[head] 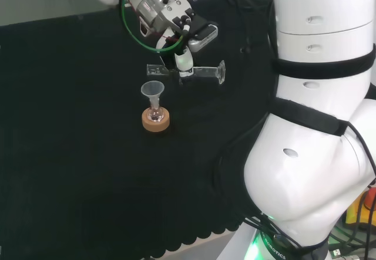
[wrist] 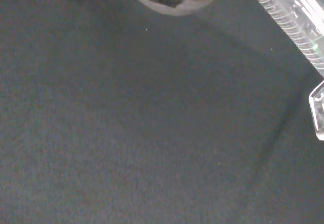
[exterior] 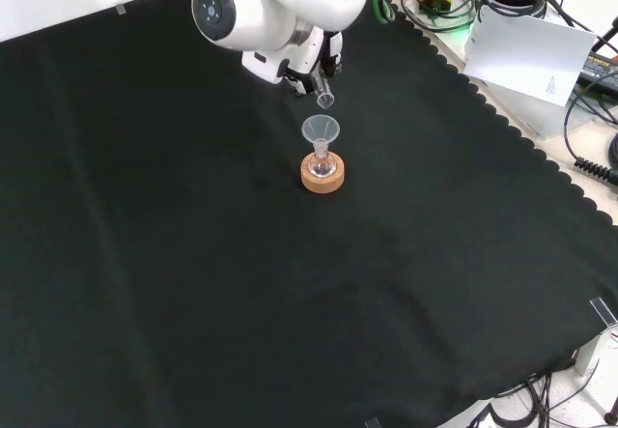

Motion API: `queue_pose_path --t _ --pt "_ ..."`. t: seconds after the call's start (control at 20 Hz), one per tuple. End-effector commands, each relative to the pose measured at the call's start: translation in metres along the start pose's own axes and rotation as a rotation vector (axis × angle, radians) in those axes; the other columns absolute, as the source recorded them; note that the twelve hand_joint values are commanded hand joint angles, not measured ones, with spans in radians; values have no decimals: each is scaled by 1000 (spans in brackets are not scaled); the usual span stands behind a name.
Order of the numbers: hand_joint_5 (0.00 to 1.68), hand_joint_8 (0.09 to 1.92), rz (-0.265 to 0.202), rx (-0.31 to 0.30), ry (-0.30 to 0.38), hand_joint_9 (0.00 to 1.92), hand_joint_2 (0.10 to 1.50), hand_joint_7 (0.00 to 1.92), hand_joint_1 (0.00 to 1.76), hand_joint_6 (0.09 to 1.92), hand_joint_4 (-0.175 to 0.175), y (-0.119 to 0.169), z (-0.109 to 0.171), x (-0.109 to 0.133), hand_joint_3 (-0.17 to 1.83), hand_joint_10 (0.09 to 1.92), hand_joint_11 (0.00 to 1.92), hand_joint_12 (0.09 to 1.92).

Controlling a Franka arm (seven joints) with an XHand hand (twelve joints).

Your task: Pour the water from the graduated cylinder into the round-bottom flask.

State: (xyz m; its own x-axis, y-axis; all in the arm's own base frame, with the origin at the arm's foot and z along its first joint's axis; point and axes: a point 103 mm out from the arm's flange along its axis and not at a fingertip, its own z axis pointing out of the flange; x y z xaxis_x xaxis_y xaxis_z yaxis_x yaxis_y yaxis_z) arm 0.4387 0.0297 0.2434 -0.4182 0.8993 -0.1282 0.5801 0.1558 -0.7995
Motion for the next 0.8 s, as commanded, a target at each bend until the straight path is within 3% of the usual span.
queue_pose_path --t 0.05,0.35,0.8 --pt "1239 511 -65 -102 86 1652 997 1296 1303 560 -175 -3 3 -9 -1 87 1202 771" --pt "1238 513 -108 -199 162 1647 997 1296 1303 561 -175 -6 12 -24 -1 87 1204 771" --pt "1237 515 -133 -240 206 1645 997 1294 1303 563 -175 -1 26 -35 -1 87 1208 769"
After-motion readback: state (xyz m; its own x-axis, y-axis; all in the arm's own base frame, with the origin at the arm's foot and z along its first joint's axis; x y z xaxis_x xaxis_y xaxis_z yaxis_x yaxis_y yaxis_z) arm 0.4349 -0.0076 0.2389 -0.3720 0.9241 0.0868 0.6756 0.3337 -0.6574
